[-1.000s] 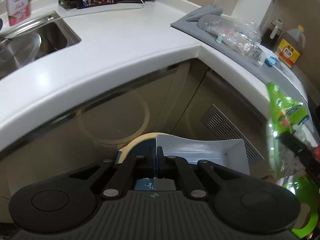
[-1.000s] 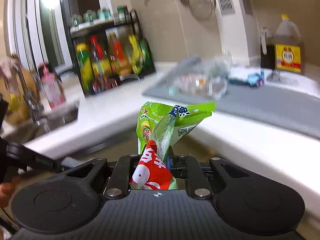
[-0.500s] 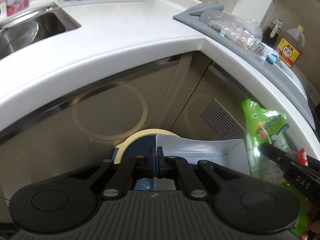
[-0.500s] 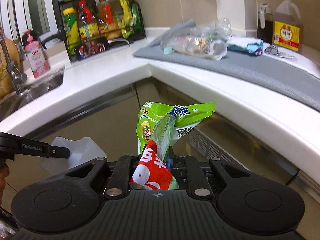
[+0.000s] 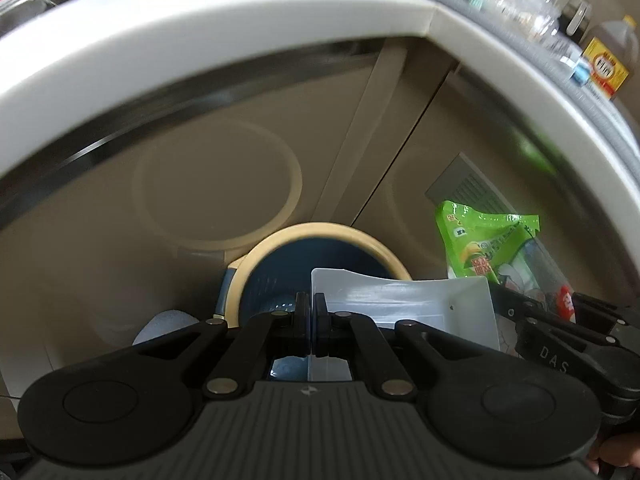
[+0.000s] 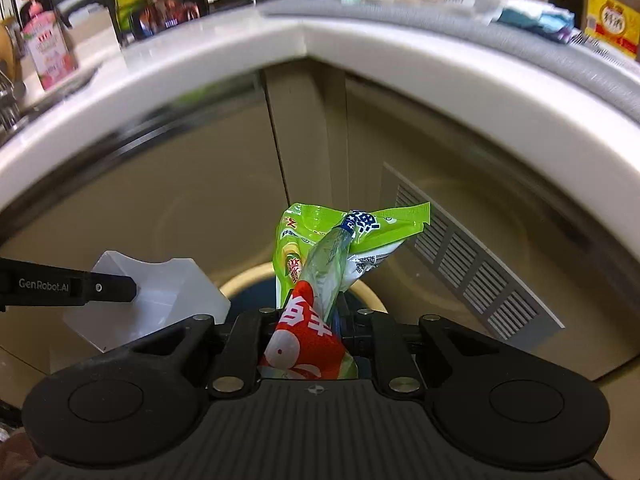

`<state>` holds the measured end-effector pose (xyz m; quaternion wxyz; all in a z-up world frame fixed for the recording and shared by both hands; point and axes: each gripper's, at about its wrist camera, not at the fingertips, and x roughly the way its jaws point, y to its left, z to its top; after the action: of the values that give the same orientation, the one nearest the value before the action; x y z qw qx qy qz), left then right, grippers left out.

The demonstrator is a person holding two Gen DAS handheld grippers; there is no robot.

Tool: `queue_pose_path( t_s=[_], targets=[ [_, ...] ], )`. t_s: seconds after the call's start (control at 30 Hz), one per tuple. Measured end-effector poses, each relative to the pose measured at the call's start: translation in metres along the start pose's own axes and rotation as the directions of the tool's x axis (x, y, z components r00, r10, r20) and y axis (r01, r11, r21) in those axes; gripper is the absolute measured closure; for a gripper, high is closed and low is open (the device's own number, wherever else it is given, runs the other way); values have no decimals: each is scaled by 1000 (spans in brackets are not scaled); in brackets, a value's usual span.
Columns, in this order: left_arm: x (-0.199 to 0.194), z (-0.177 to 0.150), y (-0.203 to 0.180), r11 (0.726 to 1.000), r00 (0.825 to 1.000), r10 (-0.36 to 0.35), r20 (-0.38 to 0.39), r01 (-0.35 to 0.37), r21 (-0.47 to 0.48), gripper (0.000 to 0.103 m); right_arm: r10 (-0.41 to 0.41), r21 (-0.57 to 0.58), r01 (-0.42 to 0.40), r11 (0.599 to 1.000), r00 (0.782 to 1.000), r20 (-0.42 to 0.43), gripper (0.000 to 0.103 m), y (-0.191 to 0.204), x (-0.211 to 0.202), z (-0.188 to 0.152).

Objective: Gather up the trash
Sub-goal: 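Carry the green wrapper down to the trash bin with the right tool, then open the right tool to drop the green wrapper into the bin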

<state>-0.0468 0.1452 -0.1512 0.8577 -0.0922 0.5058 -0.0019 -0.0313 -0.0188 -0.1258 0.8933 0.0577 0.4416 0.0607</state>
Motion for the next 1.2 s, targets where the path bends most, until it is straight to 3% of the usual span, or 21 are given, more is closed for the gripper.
queue_pose_path(
  t_s=[0.37,1.03,1.13,1.17,1.2],
  targets=[
    [57,0,1,999,994,35,-104,-34,10,103,-28,-30,25,999,993,-113,86,-1,61,-13],
    [113,14,3,997,970,74,-232,-78,-11,103,-48,-36,40,999,962,-268,85,-9,141,-13],
    [115,15,3,997,965,71,-253,-76,-11,103,-24,-6,23,1000,959,-282,81,-13,148,-11],
    [114,14,3,997,963,68,-260,-75,-15,102,-19,2,20,1000,959,-284,81,-14,150,-10],
    [114,14,2,997,962,67,-263,-75,-17,94,-12,7,14,1000,958,-287,76,-15,153,-13]
  ],
)
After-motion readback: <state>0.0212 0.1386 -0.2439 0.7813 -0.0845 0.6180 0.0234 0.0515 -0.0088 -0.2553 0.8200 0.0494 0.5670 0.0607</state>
